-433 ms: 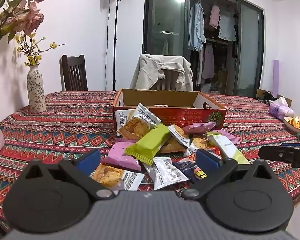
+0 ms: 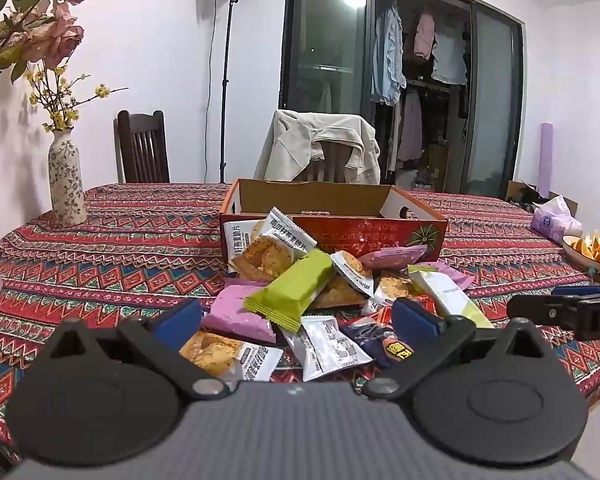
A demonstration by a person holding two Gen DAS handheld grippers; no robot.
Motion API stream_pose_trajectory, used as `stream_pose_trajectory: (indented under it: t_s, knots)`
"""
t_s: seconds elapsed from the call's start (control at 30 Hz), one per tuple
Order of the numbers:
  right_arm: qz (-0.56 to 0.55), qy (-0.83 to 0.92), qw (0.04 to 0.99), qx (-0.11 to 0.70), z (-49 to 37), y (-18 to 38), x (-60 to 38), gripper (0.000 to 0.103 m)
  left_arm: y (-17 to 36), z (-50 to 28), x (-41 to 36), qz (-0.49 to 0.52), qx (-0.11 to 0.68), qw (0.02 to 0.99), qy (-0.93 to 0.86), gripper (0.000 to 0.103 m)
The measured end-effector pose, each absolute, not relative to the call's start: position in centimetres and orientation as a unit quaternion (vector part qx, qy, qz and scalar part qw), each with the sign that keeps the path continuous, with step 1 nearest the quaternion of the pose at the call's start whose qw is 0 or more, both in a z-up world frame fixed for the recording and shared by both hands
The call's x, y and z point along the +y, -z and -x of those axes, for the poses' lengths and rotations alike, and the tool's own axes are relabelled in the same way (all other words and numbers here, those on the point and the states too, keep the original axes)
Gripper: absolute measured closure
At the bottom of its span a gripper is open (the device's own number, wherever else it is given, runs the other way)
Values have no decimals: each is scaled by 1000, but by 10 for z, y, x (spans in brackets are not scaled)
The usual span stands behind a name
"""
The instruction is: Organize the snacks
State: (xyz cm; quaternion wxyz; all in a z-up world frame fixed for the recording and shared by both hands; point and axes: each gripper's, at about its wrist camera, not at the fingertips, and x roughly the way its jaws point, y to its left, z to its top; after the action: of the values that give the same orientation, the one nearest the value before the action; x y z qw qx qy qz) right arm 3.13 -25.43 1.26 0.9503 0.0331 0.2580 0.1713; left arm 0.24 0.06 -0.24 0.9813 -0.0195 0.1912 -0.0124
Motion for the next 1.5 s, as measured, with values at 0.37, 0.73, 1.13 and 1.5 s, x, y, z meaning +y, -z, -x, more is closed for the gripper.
stream_pose_trajectory:
  t_s: [0.37, 0.73, 1.13, 1.5]
  knots:
    - [-29, -175, 950, 258, -33, -13, -257, 0, 3, -3, 0, 18, 192, 981, 15, 0]
    - [-30, -175, 949, 261, -33, -12, -256, 0, 3, -4, 0, 19, 193, 981, 15, 0]
    - [-31, -176, 948, 265, -34, -11, -256, 0, 4, -4, 3, 24, 194, 981, 16, 0]
    - [-31, -176, 947, 266, -32, -11, -256, 0, 5, -3, 3, 25, 193, 981, 16, 0]
